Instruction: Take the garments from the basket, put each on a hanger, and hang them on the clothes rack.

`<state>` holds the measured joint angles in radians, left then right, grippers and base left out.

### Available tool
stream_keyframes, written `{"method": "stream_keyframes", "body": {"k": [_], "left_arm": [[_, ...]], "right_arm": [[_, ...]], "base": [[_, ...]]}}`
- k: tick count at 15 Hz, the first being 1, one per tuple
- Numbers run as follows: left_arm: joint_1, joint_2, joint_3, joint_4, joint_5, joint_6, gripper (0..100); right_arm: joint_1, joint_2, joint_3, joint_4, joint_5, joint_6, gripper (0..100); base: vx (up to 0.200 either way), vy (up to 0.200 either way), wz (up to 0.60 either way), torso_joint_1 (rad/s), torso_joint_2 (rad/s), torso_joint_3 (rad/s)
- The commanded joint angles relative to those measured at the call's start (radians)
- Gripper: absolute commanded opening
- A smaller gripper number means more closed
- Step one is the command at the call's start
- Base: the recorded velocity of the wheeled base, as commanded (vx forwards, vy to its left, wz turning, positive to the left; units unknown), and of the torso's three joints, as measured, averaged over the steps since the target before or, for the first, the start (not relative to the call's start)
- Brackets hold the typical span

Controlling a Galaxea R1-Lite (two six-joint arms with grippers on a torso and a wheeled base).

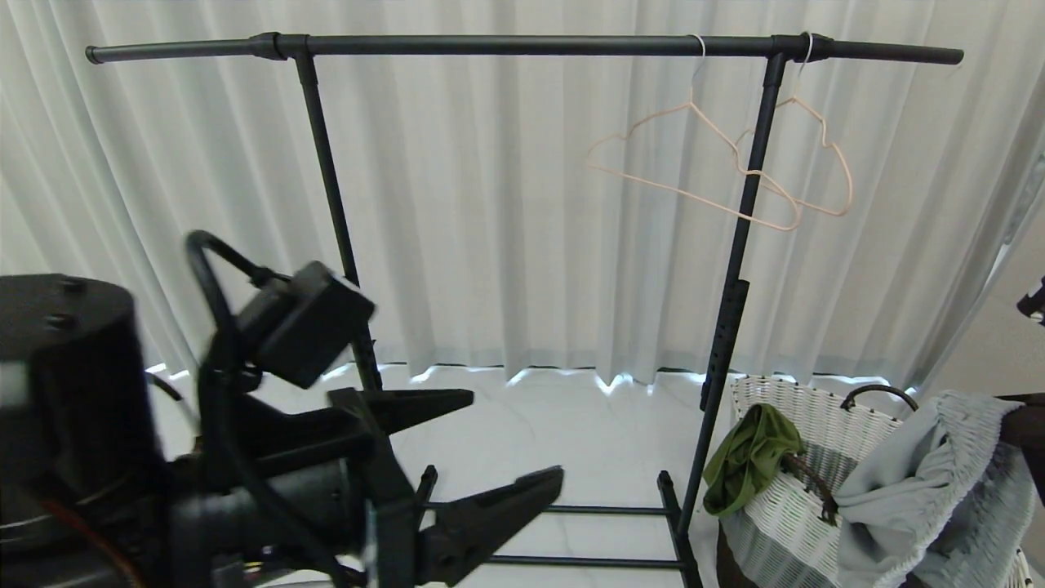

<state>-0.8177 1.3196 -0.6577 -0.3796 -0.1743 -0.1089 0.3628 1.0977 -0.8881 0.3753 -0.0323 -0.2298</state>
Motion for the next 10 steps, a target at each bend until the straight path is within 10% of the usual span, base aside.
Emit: {"method": "stream_keyframes", "body": {"k": [1,7,10], "left_arm": [[-0.13,0.274,-0.03,-0.121,0.002,-0.011,100],[-0.391,0.734,-0.344,-0.259,0.236,-0.341,100],[-0.416,0.883,-0.468,-0.259,0.24,-0.367,100]], "right_arm": [[0.002,-0.01,0.0,0.002,0.002,0.003,0],[0.061,-0.021,0.0,0.002,0.002,0.024,0],[0.088,-0.039,0.001,0.004,0.002,0.047,0]], "base": [[0.0,0.0,0.0,0.0,0.0,0.0],[0.0,0.0,0.0,0.0,0.0,0.0],[0.0,0.0,0.0,0.0,0.0,0.0]]}}
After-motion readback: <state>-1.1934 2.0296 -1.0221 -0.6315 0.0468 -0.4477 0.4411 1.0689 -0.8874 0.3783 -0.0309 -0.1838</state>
